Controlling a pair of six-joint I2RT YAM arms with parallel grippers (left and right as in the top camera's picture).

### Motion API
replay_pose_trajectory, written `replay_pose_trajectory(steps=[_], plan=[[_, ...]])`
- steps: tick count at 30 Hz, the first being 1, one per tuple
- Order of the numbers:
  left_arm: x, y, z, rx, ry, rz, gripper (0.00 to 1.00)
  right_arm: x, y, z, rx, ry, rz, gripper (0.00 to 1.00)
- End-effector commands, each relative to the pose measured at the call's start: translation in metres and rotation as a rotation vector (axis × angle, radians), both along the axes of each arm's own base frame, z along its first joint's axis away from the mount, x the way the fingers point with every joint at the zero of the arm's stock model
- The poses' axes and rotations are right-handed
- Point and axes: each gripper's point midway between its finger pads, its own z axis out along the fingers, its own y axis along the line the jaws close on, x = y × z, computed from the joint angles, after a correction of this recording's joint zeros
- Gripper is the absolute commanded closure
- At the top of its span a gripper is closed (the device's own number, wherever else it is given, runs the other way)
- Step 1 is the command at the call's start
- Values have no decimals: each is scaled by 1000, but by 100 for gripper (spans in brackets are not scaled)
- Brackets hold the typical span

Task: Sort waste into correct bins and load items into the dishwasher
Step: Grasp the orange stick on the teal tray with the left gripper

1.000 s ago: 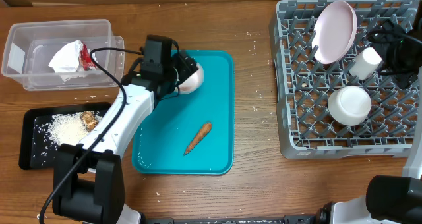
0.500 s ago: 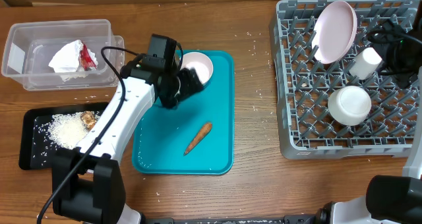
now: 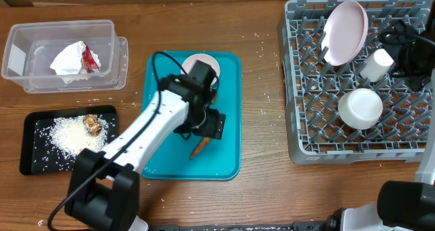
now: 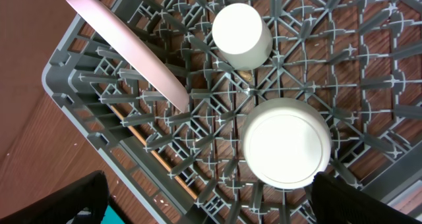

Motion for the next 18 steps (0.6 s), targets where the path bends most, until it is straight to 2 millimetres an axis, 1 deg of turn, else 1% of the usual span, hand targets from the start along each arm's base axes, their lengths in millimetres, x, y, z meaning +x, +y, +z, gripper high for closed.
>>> replay_pose_trajectory(steps=[1,2,5,7,10,11,12,14,15,16,17,18], plan=[[-4,10,-29,135,-13,-55,14,0,0,5,2,-19,-4,0],[-6,11,-40,166,-1,-68,14,0,0,5,2,-19,-4,0],[-10,15,-59,208,49,-76,18,0,0,5,2,-19,-4,0],[-13,17,-70,226,84,-80,23,0,0,5,2,-19,-4,0],[-18,19,-85,246,126,-83,40,0,0,5,2,-19,-4,0],[-19,19,-88,250,133,-84,47,0,0,5,2,-19,-4,0],[-19,20,-89,253,139,-79,57,0,0,5,2,-19,-4,0],[-18,19,-88,253,136,-60,66,0,0,5,2,-19,-4,0],[-17,18,-87,252,134,-50,78,0,0,5,2,-19,-4,0],[-15,18,-84,253,134,-33,88,0,0,5,2,-19,-4,0],[-13,18,-79,254,136,-15,96,0,0,5,2,-19,-4,0],[-10,18,-73,256,136,5,96,0,0,5,2,-19,-4,0]])
